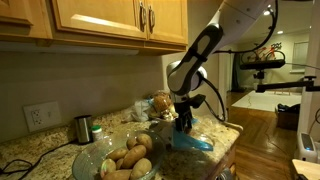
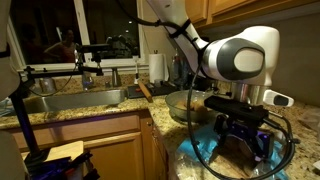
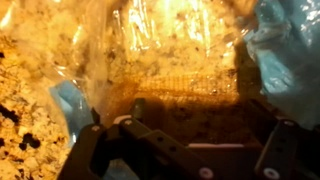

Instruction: Remove the potatoes from the plastic bag and place them in the glass bowl on the left

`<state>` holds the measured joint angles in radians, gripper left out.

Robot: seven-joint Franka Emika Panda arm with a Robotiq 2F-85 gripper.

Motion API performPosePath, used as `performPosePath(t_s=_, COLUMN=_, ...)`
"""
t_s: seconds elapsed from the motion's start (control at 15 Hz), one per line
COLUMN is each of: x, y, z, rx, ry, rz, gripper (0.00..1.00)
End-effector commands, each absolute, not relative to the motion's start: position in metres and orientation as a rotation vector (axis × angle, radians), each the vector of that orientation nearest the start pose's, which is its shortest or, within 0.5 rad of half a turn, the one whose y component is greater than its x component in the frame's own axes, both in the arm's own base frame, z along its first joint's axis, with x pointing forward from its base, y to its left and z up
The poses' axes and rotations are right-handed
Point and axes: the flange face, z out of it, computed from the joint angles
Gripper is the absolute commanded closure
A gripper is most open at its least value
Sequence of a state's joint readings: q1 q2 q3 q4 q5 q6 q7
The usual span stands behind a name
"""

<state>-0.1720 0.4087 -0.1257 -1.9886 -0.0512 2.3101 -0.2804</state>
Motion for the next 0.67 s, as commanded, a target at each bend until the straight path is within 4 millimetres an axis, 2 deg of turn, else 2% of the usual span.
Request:
performPosePath(t_s=0.0, x=0.593, y=-0.201, z=0.250, rx=-3.198, ry=-0.040, rz=0.116, gripper=0.00)
performPosePath(t_s=0.27, x=0.603, y=-0.223, z=0.257, rx=-3.217, ry=-0.008, rz=0.083, gripper=0.00)
performPosePath(t_s=0.6, x=0.608, y=-0.235, z=0.266, rx=-3.233, ry=0.002, rz=0.041, gripper=0.00)
